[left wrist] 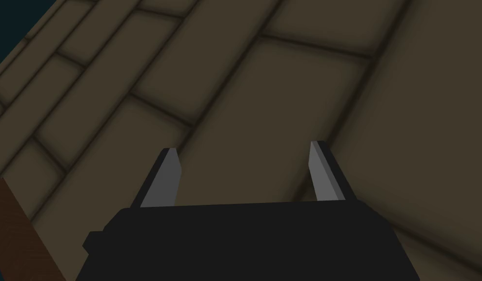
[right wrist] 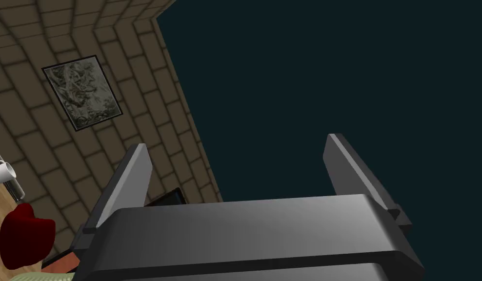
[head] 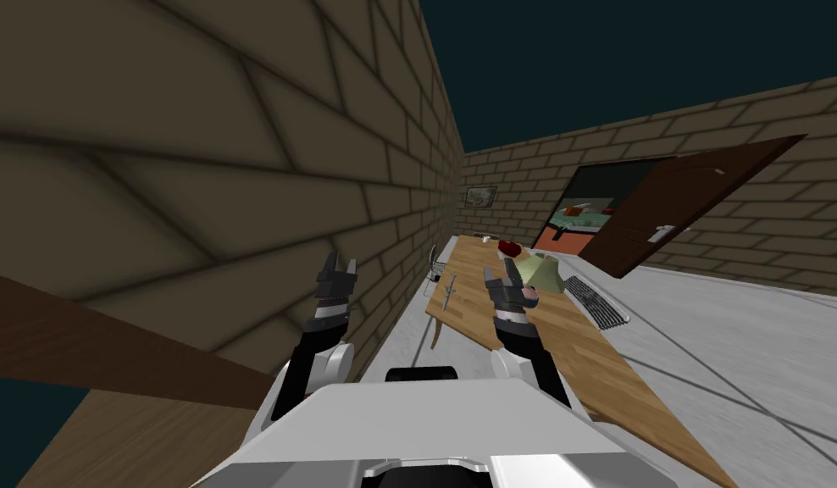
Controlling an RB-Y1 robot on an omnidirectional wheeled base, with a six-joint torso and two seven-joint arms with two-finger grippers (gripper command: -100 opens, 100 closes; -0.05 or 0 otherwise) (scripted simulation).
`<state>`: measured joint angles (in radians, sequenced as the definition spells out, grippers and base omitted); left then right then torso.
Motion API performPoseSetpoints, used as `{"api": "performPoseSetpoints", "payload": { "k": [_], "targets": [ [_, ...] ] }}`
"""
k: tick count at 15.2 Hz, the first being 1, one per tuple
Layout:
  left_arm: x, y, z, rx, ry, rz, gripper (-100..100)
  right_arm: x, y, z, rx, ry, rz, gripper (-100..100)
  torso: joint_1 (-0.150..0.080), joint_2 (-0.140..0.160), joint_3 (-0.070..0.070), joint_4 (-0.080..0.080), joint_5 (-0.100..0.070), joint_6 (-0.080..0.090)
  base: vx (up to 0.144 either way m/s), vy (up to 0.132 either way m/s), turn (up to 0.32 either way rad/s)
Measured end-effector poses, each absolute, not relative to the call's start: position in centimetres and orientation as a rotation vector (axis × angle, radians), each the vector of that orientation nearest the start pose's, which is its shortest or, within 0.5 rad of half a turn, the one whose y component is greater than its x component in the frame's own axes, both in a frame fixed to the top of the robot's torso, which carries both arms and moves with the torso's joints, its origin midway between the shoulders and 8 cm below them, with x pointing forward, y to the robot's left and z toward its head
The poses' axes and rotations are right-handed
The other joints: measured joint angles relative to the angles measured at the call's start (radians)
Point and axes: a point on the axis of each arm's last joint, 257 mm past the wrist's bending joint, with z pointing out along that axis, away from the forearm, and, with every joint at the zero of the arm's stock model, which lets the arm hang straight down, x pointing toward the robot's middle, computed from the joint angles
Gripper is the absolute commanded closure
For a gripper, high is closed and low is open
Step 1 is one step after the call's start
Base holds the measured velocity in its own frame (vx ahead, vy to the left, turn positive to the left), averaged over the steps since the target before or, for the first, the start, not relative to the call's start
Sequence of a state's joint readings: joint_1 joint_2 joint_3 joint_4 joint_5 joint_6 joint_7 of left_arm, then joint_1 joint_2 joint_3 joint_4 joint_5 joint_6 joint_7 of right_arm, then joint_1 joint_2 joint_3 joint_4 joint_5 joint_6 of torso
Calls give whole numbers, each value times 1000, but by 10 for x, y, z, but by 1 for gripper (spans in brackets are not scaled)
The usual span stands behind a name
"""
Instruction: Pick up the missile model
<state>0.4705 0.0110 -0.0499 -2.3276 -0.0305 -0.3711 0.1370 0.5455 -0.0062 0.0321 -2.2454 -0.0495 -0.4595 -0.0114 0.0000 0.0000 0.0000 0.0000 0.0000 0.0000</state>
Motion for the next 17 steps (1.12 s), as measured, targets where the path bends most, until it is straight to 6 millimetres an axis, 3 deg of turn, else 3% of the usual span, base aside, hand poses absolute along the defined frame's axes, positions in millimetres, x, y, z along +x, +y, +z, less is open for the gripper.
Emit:
{"api": "performPoseSetpoints", "payload": {
  "k": [6, 17],
  "targets": [
    [360, 257, 30, -738, 641, -1455, 0, 370, -255, -36, 683, 826, 1278, -100, -2, 1, 1, 0, 0, 0, -18, -17, 54],
    [360, 257, 30, -738, 641, -1455, 0, 407, -196, -108, 372, 1166, 1065, -100, -2, 1, 1, 0, 0, 0, -25, -24, 68]
  ]
}}
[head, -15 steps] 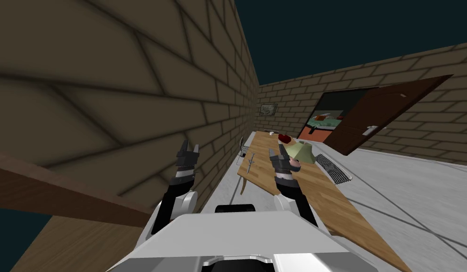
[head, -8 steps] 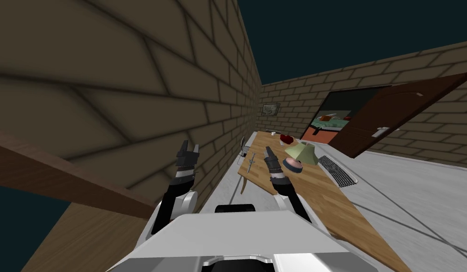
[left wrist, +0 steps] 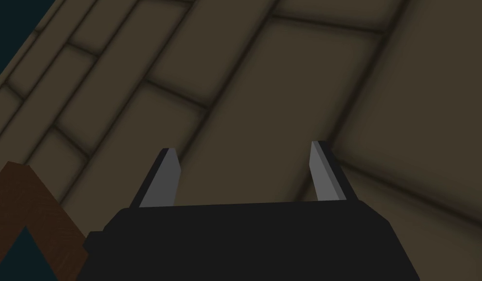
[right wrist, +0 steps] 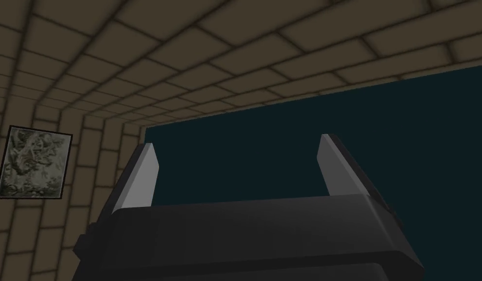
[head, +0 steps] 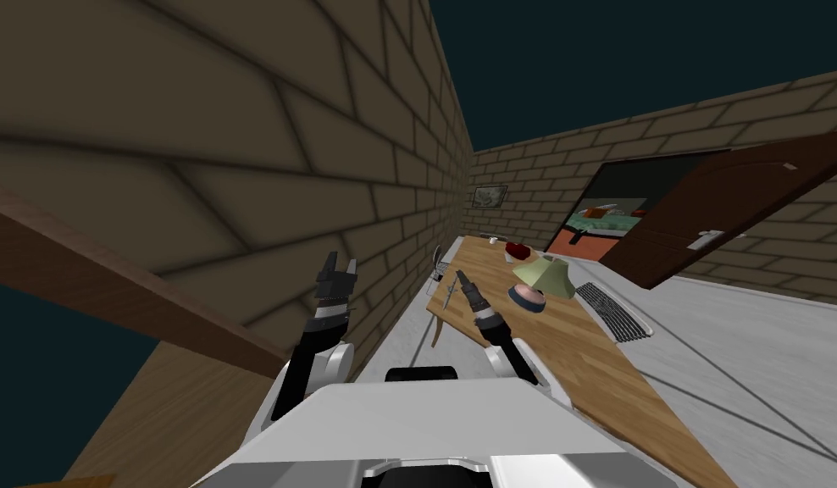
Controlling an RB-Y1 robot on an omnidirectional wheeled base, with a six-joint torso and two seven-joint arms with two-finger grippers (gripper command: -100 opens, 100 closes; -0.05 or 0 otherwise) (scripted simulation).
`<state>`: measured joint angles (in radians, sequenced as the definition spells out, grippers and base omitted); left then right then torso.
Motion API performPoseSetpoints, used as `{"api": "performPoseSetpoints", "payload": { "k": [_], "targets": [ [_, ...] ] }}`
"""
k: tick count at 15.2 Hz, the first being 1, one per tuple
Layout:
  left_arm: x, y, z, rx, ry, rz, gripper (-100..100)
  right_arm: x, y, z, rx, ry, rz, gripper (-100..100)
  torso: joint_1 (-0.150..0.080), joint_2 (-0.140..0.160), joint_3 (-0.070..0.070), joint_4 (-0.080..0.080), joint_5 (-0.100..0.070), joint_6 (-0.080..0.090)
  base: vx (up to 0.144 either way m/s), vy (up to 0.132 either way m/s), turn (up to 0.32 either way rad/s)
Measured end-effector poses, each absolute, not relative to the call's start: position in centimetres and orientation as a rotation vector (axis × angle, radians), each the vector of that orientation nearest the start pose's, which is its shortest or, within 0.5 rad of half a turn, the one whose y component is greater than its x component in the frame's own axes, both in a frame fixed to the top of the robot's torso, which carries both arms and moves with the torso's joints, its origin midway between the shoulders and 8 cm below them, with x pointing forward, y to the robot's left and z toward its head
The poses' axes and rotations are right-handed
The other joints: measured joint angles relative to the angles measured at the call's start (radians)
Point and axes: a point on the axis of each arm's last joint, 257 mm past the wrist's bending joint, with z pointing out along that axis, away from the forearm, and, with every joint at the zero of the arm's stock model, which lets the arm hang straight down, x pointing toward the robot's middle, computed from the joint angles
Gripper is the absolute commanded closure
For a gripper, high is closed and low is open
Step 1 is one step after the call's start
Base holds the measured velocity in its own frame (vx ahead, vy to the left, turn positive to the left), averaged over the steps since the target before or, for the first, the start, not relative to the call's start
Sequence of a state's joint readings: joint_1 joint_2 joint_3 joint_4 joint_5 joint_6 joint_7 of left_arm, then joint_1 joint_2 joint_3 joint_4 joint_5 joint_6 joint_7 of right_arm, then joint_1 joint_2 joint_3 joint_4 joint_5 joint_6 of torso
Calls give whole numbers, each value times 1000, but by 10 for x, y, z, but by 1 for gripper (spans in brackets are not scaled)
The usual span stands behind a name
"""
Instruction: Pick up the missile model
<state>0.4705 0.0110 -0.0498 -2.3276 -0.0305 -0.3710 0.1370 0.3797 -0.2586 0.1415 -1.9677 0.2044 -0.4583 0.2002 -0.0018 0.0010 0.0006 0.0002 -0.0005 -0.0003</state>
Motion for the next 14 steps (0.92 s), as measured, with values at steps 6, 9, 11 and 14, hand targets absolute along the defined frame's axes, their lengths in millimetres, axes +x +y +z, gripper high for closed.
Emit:
{"api": "performPoseSetpoints", "payload": {
  "k": [6, 9, 11, 14],
  "targets": [
    [360, 257, 30, -738, 641, -1455, 0, 425, -169, -159, 152, 1325, 914, -100, -1, 0, 0, 0, 0, 0, -25, -27, 79],
    [360, 257, 30, -738, 641, -1455, 0, 434, -159, -189, 22, 1401, 828, -100, -1, 0, 0, 0, 0, 0, -26, -25, 89],
    [360, 257, 30, -738, 641, -1455, 0, 435, -154, -202, -46, 1435, 780, -100, 0, 0, 0, 0, 0, 0, -16, -17, 50],
    [360, 257, 30, -738, 641, -1455, 0, 441, -149, -228, -172, 1488, 699, -100, 0, 0, 0, 0, 0, 0, -22, -22, 77]
  ]
}}
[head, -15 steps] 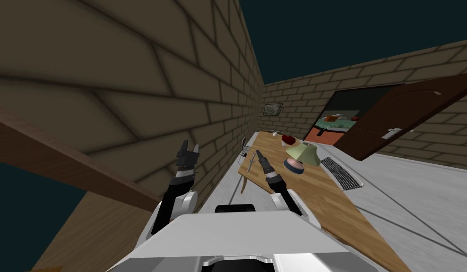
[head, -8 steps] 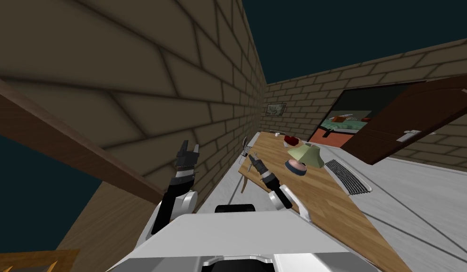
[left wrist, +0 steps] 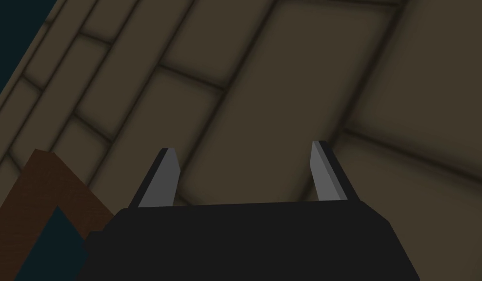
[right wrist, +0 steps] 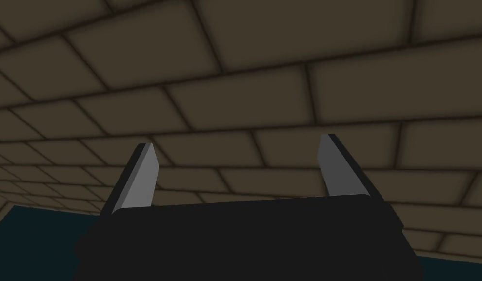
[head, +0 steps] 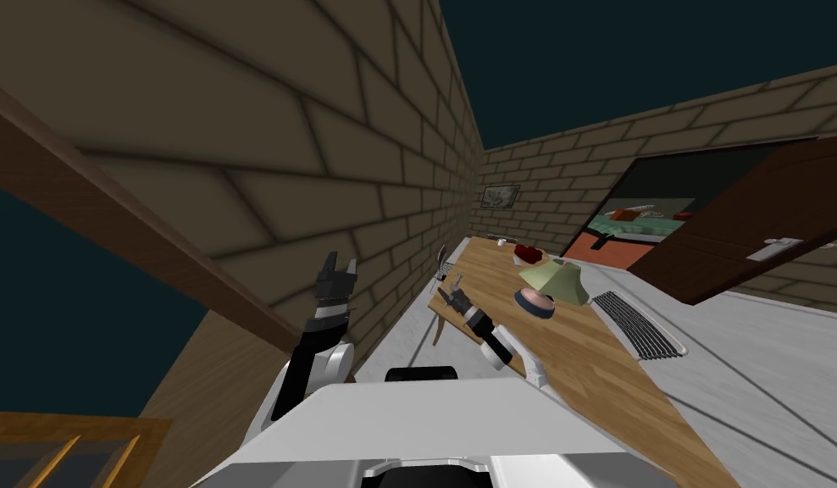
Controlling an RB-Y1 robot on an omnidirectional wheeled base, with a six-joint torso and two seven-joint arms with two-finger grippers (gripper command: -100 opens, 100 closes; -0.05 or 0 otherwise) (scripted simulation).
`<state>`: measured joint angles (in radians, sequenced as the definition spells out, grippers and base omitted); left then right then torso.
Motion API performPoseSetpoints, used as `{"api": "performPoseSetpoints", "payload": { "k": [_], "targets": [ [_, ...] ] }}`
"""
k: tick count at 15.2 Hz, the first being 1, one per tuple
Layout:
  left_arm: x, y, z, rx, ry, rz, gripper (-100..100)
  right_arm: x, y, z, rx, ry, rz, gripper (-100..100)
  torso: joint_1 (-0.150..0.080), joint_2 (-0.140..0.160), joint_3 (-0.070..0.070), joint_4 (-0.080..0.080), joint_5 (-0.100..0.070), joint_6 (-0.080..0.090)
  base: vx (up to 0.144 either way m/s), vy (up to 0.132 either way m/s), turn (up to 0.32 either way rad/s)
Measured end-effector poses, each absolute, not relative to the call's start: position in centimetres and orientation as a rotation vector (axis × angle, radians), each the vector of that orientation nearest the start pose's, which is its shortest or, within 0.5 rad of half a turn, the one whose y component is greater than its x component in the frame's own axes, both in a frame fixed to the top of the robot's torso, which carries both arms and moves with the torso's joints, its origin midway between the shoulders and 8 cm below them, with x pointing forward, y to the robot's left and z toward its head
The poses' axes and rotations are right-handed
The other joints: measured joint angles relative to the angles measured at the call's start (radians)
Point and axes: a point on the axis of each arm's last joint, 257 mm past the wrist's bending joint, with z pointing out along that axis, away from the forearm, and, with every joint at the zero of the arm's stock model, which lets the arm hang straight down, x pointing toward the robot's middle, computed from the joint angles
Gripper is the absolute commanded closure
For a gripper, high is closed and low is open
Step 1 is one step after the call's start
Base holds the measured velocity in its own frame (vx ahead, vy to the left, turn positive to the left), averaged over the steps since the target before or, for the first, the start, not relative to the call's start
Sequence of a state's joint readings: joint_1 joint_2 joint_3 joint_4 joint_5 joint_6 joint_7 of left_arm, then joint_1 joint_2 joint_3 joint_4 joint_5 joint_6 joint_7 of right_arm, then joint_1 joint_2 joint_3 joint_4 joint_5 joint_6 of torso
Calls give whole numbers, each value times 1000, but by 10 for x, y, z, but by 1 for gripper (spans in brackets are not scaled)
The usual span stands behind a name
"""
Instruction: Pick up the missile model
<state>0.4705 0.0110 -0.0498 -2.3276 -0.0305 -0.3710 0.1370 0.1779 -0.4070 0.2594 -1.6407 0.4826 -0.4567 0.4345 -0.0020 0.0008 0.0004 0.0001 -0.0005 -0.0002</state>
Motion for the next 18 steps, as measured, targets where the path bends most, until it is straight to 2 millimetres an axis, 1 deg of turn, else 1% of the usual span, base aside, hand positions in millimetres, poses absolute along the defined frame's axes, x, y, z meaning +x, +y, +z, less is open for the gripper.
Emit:
{"api": "performPoseSetpoints", "payload": {
  "k": [4, 10, 13, 18],
  "targets": [
    [360, 257, 30, -738, 641, -1455, 0, 442, -144, -257, -330, 1537, 595, -100, 0, 0, 0, 0, 0, 0, -15, -16, 56],
    [360, 257, 30, -738, 641, -1455, 0, 448, -144, -296, -548, 1583, 454, -100, 1, 0, 0, 0, 0, 0, -13, -15, 65],
    [360, 257, 30, -738, 641, -1455, 0, 453, -149, -317, -658, 1602, 380, -100, 0, -1, 0, 0, 0, 0, -16, -18, 87],
    [360, 257, 30, -738, 641, -1455, 0, 459, -164, -355, -898, 1618, 222, -100, 0, -1, 0, 0, 0, 0, -12, -19, 76]
  ]
}}
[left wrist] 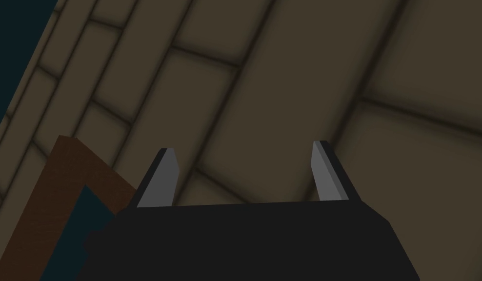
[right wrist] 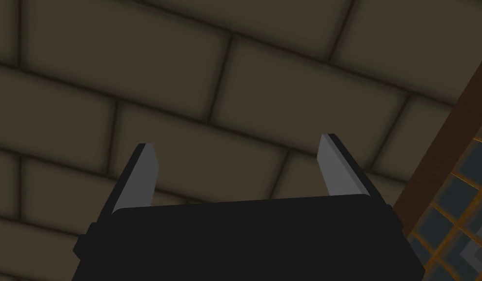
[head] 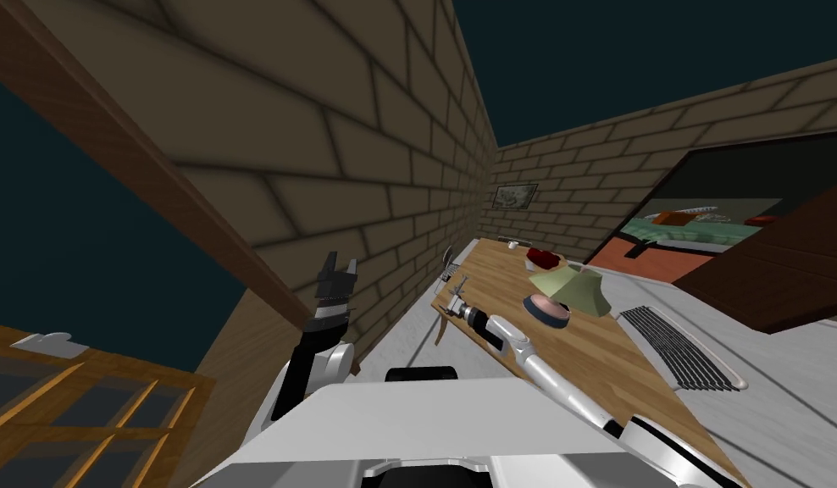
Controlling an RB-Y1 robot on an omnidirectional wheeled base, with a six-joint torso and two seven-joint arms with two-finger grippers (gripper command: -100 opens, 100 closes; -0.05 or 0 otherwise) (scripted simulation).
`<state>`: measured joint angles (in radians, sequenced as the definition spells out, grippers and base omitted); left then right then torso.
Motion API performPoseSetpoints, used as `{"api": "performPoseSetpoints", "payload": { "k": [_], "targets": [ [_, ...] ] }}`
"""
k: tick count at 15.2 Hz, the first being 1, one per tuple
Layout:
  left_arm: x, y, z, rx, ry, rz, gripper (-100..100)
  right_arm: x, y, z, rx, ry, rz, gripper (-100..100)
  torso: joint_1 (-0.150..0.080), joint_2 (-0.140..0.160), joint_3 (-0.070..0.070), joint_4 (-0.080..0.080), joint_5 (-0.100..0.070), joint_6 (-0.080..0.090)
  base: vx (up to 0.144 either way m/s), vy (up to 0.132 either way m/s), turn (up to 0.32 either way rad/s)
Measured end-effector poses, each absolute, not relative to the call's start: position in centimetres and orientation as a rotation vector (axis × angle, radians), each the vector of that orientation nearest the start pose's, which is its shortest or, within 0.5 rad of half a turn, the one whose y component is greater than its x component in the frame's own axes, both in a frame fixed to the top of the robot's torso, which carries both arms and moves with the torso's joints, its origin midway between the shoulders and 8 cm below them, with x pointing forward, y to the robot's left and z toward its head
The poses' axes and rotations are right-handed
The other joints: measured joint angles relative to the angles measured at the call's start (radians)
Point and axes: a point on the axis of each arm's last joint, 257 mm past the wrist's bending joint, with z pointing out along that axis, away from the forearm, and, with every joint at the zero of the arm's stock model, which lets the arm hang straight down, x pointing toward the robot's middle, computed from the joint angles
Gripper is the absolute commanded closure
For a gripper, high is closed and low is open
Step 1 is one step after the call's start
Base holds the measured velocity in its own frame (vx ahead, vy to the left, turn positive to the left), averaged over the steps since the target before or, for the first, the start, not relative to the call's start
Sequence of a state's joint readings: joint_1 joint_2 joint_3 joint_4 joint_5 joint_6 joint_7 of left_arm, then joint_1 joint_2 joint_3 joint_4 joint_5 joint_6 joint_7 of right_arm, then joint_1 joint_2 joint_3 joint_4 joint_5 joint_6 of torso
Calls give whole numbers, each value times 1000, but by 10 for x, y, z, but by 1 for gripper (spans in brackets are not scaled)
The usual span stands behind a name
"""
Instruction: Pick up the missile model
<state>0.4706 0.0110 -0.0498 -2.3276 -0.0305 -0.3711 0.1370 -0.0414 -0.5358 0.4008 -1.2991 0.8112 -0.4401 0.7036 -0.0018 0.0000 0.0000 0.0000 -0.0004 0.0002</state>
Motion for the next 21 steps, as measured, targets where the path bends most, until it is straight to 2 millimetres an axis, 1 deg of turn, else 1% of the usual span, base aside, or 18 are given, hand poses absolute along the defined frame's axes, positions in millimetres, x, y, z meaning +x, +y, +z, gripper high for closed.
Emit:
{"api": "performPoseSetpoints", "payload": {
  "k": [5, 9, 12, 14, 17, 21],
  "targets": [
    [360, 257, 30, -738, 641, -1455, 0, 463, -186, -385, -1097, 1615, 89, -100, 1, 0, 0, 0, 0, 0, -8, -12, 77],
    [360, 257, 30, -738, 641, -1455, 0, 470, -213, -411, -1302, 1593, -47, -100, 0, -1, 0, 0, 0, 0, -3, -15, 71],
    [360, 257, 30, -738, 641, -1455, 0, 469, -232, -424, -1413, 1582, -123, -100, 1, -1, 0, 0, 0, 0, 0, -8, 89],
    [360, 257, 30, -738, 641, -1455, 0, 476, -244, -430, -1502, 1559, -185, -100, 1, -1, -1, 0, 0, 0, 6, -10, 91],
    [360, 257, 30, -738, 641, -1455, 0, 479, -269, -442, -1645, 1525, -278, -100, 1, -2, -1, 0, 0, 0, 10, -8, 79],
    [360, 257, 30, -738, 641, -1455, 0, 486, -304, -450, -1811, 1478, -395, -100, 1, -2, -1, 0, 0, 0, 15, -5, 76]
  ]
}}
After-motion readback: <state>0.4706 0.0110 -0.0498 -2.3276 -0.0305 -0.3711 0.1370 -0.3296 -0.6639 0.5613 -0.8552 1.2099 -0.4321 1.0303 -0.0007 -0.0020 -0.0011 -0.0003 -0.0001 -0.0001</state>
